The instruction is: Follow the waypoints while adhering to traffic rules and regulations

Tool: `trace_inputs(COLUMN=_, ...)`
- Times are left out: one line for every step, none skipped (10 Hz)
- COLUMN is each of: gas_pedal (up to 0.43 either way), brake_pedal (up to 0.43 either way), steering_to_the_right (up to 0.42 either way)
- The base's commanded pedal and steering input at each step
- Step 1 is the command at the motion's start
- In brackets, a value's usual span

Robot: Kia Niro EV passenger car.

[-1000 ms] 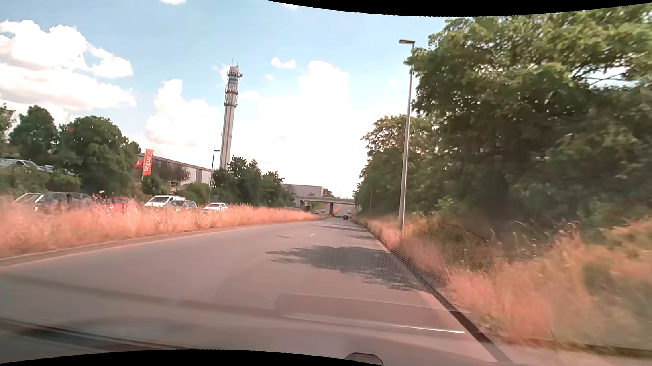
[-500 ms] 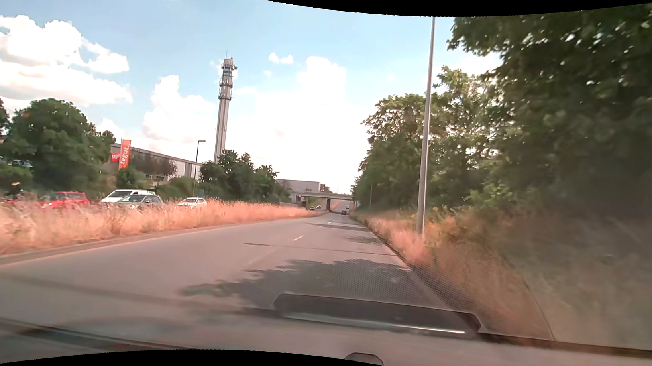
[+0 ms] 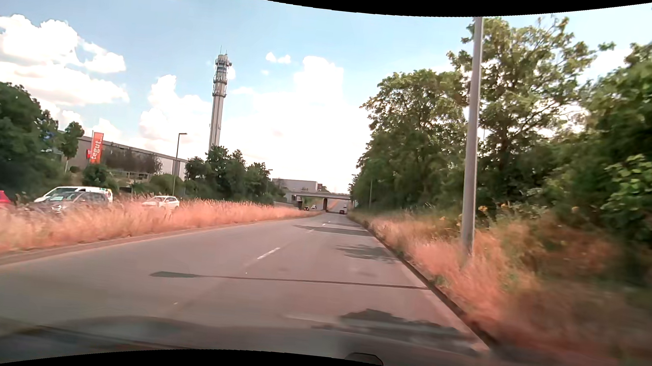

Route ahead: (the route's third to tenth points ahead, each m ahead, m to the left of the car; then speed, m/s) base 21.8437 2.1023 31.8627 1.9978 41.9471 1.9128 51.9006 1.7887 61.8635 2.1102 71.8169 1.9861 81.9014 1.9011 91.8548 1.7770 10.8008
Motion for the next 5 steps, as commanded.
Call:
trace_inputs(gas_pedal=0.0, brake_pedal=0.0, steering_to_the_right=0.0)
trace_inputs(gas_pedal=0.0, brake_pedal=0.0, steering_to_the_right=0.0)
trace_inputs(gas_pedal=0.0, brake_pedal=0.0, steering_to_the_right=-0.004)
trace_inputs(gas_pedal=0.0, brake_pedal=0.0, steering_to_the_right=-0.006)
trace_inputs(gas_pedal=0.0, brake_pedal=0.0, steering_to_the_right=-0.006)
